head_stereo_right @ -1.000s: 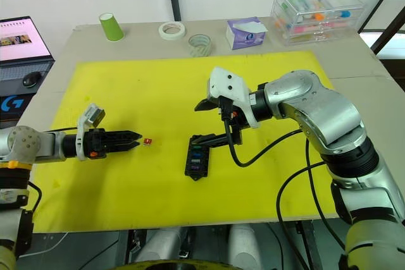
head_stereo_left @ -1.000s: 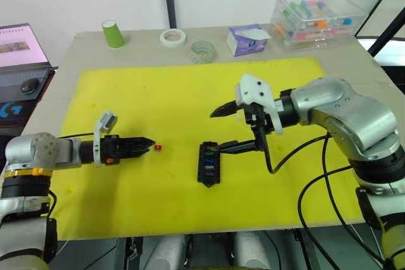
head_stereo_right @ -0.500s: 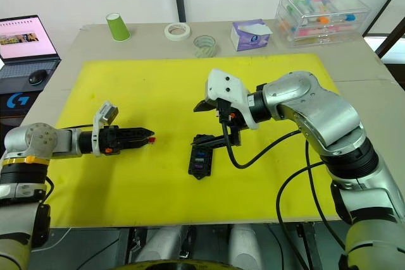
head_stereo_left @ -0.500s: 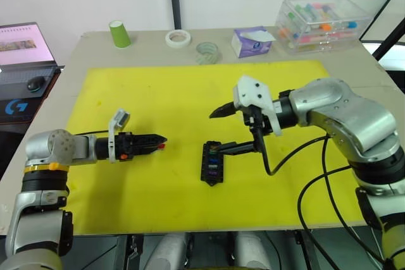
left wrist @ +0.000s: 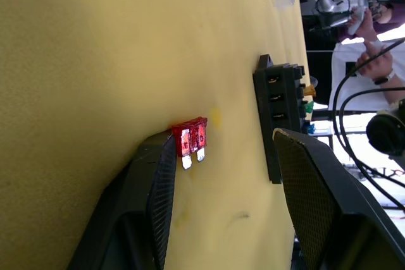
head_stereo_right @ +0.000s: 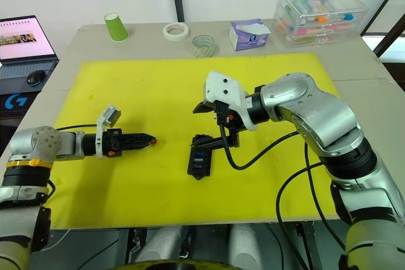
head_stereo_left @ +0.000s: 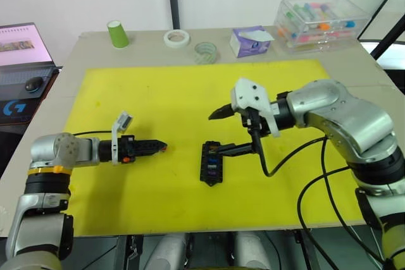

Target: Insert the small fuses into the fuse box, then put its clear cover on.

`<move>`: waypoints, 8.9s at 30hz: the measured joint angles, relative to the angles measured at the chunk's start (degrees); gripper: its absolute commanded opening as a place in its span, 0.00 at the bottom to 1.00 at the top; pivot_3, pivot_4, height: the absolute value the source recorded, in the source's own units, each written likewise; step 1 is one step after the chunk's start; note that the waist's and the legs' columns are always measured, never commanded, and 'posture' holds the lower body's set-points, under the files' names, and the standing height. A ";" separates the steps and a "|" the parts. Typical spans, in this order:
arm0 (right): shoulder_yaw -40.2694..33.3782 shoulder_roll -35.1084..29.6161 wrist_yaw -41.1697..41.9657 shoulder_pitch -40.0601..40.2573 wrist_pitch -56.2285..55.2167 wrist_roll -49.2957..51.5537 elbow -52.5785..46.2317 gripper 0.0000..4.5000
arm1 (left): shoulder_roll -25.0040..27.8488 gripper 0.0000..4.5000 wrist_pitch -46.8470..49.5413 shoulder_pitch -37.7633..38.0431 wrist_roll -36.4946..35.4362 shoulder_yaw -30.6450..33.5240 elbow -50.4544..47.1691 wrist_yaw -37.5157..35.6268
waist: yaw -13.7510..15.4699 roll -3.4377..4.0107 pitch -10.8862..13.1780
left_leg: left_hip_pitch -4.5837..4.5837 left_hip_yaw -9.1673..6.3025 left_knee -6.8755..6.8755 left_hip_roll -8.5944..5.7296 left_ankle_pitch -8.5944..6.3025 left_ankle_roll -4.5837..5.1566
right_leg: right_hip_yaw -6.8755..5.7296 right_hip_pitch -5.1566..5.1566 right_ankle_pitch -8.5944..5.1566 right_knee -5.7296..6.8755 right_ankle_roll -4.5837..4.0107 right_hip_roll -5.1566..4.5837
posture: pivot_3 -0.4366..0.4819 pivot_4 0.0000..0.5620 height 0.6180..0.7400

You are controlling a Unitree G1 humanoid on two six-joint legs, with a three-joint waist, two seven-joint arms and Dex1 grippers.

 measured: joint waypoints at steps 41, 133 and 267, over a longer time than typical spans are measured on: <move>-3.45 4.17 -1.50 -9.24 20.96 10.77 6.82 1.00 | 0.78 0.00 -33.25 5.91 2.03 -1.36 -30.52 -8.59 | 0.08 -0.02 0.04 | -0.41 0.01 0.13 0.07 -0.02 0.03 | 0.00 -0.31 0.01 -0.02 -0.01 0.00 | 0.48 0.27 1.00; 8.60 4.64 2.45 0.35 -7.28 -10.48 15.40 0.00 | -2.01 0.98 -62.46 2.06 26.79 -19.99 -19.35 -13.06 | -1.22 -0.02 0.02 | -0.81 0.12 0.29 0.03 -0.02 0.03 | -0.07 -0.82 0.02 0.27 0.00 0.00 | 0.48 0.27 1.00; 9.94 5.58 5.55 0.57 -7.27 -17.24 12.47 0.01 | -2.63 1.00 -64.43 4.07 28.52 -18.85 -20.86 -11.56 | -1.32 -0.04 0.00 | -0.81 0.12 0.32 0.00 -0.01 0.03 | -0.08 -0.89 0.02 0.61 0.00 -0.02 | 0.48 0.27 1.00</move>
